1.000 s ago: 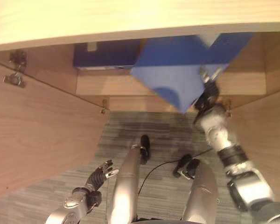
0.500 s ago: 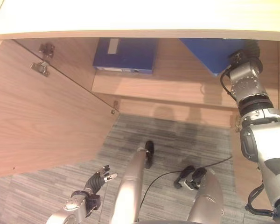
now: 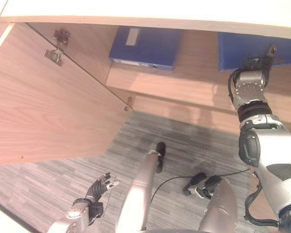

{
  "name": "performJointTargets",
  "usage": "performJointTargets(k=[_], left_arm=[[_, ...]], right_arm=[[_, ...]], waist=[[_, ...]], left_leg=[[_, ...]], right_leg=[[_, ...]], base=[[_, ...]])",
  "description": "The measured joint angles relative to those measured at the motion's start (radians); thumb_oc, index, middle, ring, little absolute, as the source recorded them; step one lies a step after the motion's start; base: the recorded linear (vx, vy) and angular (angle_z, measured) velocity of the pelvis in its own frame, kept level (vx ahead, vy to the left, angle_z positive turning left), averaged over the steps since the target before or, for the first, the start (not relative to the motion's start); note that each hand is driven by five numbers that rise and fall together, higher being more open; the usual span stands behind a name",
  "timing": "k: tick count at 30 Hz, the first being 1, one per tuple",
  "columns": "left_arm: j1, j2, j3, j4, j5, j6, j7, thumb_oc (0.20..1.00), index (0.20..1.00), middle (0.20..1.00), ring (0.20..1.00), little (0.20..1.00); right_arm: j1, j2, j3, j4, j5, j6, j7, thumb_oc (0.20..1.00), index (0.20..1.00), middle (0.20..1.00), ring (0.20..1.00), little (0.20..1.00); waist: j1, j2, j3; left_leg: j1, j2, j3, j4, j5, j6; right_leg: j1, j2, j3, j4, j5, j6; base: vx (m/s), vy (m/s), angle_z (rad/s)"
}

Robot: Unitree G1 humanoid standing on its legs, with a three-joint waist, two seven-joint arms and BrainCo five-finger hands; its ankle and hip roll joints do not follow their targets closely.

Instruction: Put the empty folder in the office cabinet

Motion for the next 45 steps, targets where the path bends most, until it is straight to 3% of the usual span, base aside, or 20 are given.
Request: performJointTargets(k=[4,8,16,32,39,40,41,45], left_arm=[[-0.029,-0.002,-0.007,0.004,0.026,0.0,0.007,1.0,1.0,1.0,1.0,1.0],[-0.049,-0.008,-0.007,0.007,0.037,0.0,0.007,1.0,1.0,1.0,1.0,1.0],[-0.062,-0.009,-0.007,0.032,0.037,0.001,0.011,1.0,1.0,1.0,1.0,1.0],[-0.062,-0.009,-0.006,0.056,0.073,0.002,0.006,1.0,1.0,1.0,1.0,1.0],[-0.057,-0.009,-0.006,0.07,0.073,0.002,-0.004,1.0,1.0,1.0,1.0,1.0],[-0.057,-0.008,-0.005,0.077,0.073,0.002,-0.004,1.0,1.0,1.0,1.0,1.0],[-0.057,-0.008,-0.005,0.078,0.073,0.002,-0.005,1.0,1.0,1.0,1.0,1.0],[-0.057,-0.008,-0.005,0.076,0.073,0.002,-0.011,1.0,1.0,1.0,1.0,1.0]], right_arm=[[0.026,0.055,0.0,-0.014,-0.004,-0.026,-0.003,0.2,0.2,0.2,0.2,0.2],[0.07,0.098,-0.021,-0.113,-0.011,-0.075,0.026,0.2,0.2,0.2,0.2,0.2],[0.062,0.039,-0.035,-0.123,-0.011,-0.108,0.019,0.2,0.2,0.2,0.2,0.2],[0.022,0.025,-0.075,-0.17,0.062,-0.177,0.014,0.2,0.2,0.2,0.2,0.2],[0.006,-0.009,-0.104,-0.166,0.069,-0.178,-0.012,0.2,0.2,0.2,0.2,0.2],[0.006,-0.01,-0.104,-0.166,0.069,-0.178,-0.012,0.573,0.573,0.573,0.573,0.573],[0.006,-0.011,-0.104,-0.165,0.069,-0.178,-0.012,1.0,1.0,1.0,1.0,1.0],[0.006,-0.016,-0.093,-0.164,0.068,-0.171,-0.008,1.0,1.0,1.0,1.0,1.0]], waist=[[0.01,0.034,0.012],[0.023,0.043,0.015],[0.028,0.043,0.015],[0.017,0.042,0.005],[0.023,0.054,-0.021],[0.022,0.054,-0.022],[0.021,0.054,-0.022],[0.02,0.054,-0.022]], left_leg=[[-0.03,-0.012,-0.007,0.025,-0.005,0.003],[-0.064,-0.015,-0.01,0.051,-0.012,0.005],[-0.068,-0.017,-0.013,0.054,-0.016,0.001],[-0.069,-0.019,-0.014,0.055,-0.016,0.003],[-0.069,-0.028,-0.013,0.055,-0.016,0.003],[-0.069,-0.028,-0.013,0.055,-0.016,0.003],[-0.069,-0.028,-0.013,0.055,-0.016,0.003],[-0.069,-0.028,-0.014,0.055,-0.016,0.003]], right_leg=[[-0.021,-0.022,-0.003,0.031,-0.019,-0.004],[-0.049,-0.034,-0.003,0.06,-0.036,-0.008],[-0.051,-0.036,-0.004,0.067,-0.045,-0.009],[-0.051,-0.036,-0.006,0.071,-0.045,-0.004],[-0.049,-0.043,-0.006,0.075,-0.043,-0.001],[-0.049,-0.043,-0.006,0.075,-0.043,0.0],[-0.049,-0.043,-0.006,0.075,-0.042,0.001],[-0.049,-0.043,-0.006,0.075,-0.042,0.001]], base=[[0.01,0.023,0.13],[0.01,0.019,0.07],[0.0,0.0,0.0],[0.0,0.0,0.0],[0.0,-0.006,0.03],[0.0,0.0,0.0],[0.0,0.0,0.0],[0.0,0.0,0.0]])
